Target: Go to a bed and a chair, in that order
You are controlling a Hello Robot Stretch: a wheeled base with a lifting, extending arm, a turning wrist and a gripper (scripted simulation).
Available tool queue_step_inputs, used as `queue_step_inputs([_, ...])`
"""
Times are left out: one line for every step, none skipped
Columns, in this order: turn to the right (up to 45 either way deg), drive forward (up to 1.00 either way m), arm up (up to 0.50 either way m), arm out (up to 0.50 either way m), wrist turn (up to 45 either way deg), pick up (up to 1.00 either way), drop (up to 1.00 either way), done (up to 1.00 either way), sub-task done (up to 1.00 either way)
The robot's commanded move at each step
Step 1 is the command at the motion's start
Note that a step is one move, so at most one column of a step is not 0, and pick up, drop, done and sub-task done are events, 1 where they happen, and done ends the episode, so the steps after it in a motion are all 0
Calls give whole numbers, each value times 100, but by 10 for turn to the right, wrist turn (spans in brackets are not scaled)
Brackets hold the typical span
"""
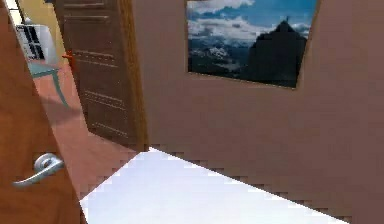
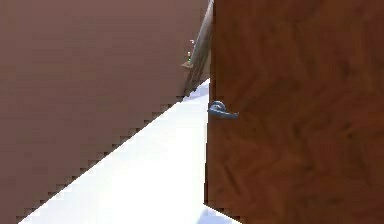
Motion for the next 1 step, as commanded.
queue_step_inputs([0, 55, 0, 0, 0, 0, 0, 0, 0])
